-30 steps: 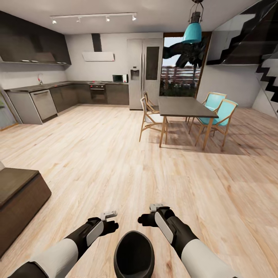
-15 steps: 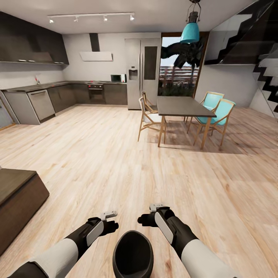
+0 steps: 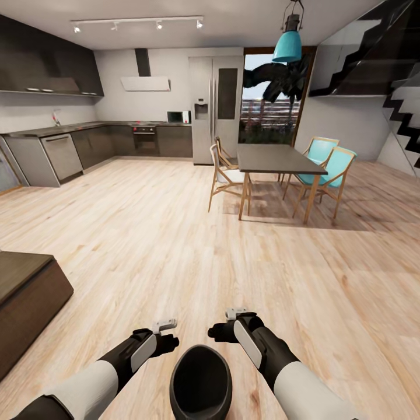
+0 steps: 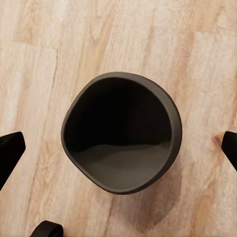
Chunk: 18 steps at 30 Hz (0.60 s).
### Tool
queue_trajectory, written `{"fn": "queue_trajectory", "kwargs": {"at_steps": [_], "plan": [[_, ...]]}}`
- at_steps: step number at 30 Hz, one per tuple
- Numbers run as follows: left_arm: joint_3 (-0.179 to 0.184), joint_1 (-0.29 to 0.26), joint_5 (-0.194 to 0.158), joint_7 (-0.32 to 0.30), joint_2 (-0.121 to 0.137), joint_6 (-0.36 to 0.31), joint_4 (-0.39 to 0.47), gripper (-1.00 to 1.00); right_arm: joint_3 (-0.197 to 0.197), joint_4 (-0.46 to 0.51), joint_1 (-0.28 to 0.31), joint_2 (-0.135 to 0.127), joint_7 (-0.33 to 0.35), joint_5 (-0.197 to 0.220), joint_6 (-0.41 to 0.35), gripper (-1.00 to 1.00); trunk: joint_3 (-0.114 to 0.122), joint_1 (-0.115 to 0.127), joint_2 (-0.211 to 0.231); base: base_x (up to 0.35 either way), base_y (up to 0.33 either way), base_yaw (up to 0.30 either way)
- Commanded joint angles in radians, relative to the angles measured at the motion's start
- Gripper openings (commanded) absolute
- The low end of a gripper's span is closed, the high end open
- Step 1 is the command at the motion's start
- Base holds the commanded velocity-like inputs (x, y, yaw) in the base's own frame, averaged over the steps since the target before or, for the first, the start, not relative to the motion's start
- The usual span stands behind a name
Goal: Place each of the two pumpkins and all three candles from the living room inside a cabinet in the living room (use any cabinet), then make sure every cabinet is closed, and position the cauldron so it is next to a table in the living room.
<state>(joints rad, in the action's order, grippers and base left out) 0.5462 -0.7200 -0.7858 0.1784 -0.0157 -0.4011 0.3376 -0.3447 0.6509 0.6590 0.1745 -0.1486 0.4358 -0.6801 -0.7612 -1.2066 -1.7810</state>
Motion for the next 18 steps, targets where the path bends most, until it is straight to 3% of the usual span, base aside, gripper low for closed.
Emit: {"fn": "queue_trajectory", "kwargs": {"at_steps": [1,18], "plan": [[0.008,-0.001,-0.011,0.009,0.001,-0.002,0.002,1.0,-0.002,0.001,0.001,0.0,-0.01,0.011,-0.003,1.0,-0.004,-0.004,-0.008,0.0,0.0,0.0],[0.006,-0.001,-0.012,0.009,0.003,-0.002,0.001,1.0,-0.002,0.001,0.001,0.0,-0.011,0.011,-0.003,1.0,-0.057,-0.069,-0.127,0.0,0.0,0.0]]}}
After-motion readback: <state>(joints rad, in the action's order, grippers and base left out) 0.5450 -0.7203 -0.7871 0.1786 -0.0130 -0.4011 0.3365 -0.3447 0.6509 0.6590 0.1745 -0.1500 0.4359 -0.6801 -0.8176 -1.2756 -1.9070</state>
